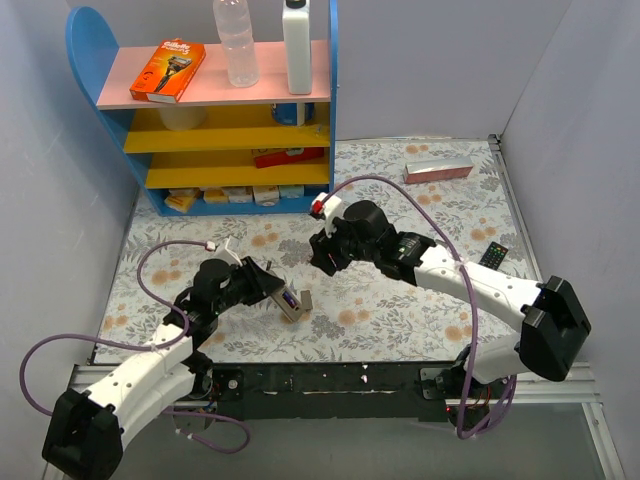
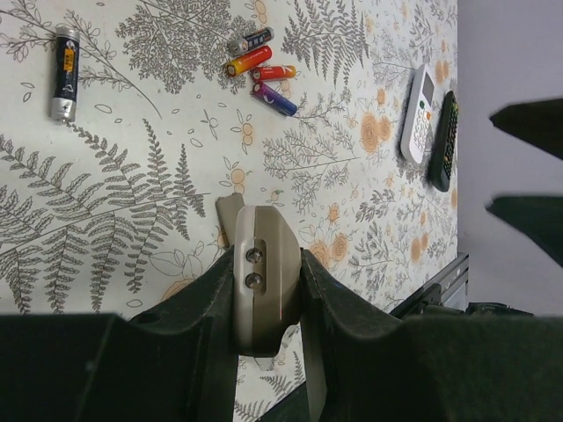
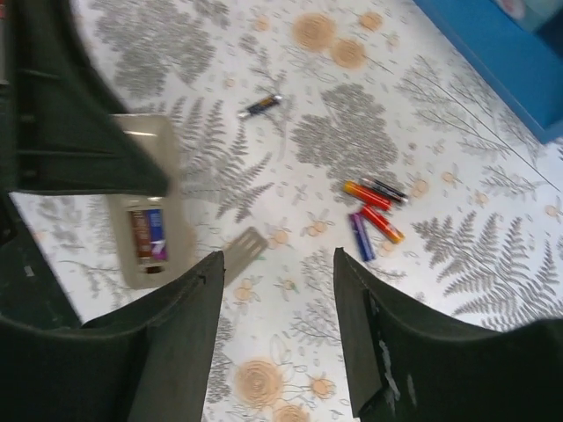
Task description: Load the batteries into the remote control
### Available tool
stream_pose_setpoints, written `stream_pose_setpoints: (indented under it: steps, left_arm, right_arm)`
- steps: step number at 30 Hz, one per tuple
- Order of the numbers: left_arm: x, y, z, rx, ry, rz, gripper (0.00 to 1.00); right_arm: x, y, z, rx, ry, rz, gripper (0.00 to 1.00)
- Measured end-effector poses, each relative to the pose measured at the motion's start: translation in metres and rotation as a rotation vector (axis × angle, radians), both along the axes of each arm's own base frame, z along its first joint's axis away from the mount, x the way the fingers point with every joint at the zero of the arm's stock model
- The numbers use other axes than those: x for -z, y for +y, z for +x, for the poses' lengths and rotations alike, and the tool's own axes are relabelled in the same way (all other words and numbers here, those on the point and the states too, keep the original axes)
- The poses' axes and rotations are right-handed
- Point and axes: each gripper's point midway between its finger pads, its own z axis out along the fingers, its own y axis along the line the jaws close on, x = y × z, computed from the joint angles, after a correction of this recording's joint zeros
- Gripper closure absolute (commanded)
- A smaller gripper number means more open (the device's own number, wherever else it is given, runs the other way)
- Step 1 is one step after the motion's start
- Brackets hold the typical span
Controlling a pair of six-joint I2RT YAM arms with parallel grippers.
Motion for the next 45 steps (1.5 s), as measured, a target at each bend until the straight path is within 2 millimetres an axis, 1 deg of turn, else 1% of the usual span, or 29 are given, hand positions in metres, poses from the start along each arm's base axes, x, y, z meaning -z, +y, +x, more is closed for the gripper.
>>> stream_pose_setpoints:
  steps: [2,4,7,11,14,19,22,27,32,36,37,40,41,42,45]
  left_arm:
    - [0.002,0.002,-0.002,-0.007,-0.007,-0.009,1.00]
    - [0.001,0.003,-0.004,-0.014,-0.021,-0.017,1.00]
    - [-0.002,0.005,-0.004,-0.022,-0.036,-0.026,1.00]
    - [-0.007,0.005,-0.004,-0.026,-0.052,-0.035,1.00]
    - [-0.008,0.006,-0.005,-0.028,-0.056,-0.035,1.00]
    - [-0.010,0.010,-0.008,-0.038,-0.061,-0.032,1.00]
    - [-0.010,0.012,-0.010,-0.043,-0.062,-0.026,1.00]
    - [-0.006,0.014,-0.012,-0.048,-0.050,-0.013,1.00]
    - [-0.005,0.015,-0.012,-0.046,-0.047,-0.005,1.00]
    - [-0.006,0.015,-0.011,-0.047,-0.050,-0.002,1.00]
    - [-0.006,0.015,-0.011,-0.048,-0.050,-0.001,1.00]
    - [-0.006,0.015,-0.011,-0.046,-0.051,0.003,1.00]
    - [-0.005,0.015,-0.011,-0.046,-0.051,0.004,1.00]
    - [-0.005,0.015,-0.011,-0.046,-0.049,0.006,1.00]
    - [-0.005,0.015,-0.010,-0.045,-0.047,0.008,1.00]
  right_arm:
    - [0.013,-0.009,0.014,0.028,0.010,-0.032,0.46]
    - [0.031,-0.020,0.026,0.052,0.027,-0.076,0.49]
    - [0.060,-0.031,0.035,0.059,0.065,-0.154,0.52]
    - [0.097,-0.037,0.036,0.031,0.107,-0.246,0.55]
    - [0.119,-0.039,0.035,0.010,0.131,-0.299,0.56]
    - [0.145,-0.043,0.035,-0.006,0.151,-0.364,0.56]
    - [0.154,-0.044,0.037,-0.013,0.153,-0.389,0.56]
    - [0.163,-0.044,0.044,-0.016,0.138,-0.424,0.56]
    - [0.164,-0.041,0.052,-0.015,0.113,-0.440,0.56]
    - [0.164,-0.033,0.062,-0.022,0.087,-0.437,0.56]
    - [0.164,-0.032,0.063,-0.025,0.086,-0.436,0.58]
    - [0.163,-0.029,0.066,-0.035,0.079,-0.435,0.71]
    - [0.163,-0.028,0.066,-0.041,0.077,-0.435,0.77]
    - [0.164,-0.028,0.065,-0.046,0.077,-0.434,0.77]
    - [0.164,-0.027,0.065,-0.057,0.076,-0.435,0.89]
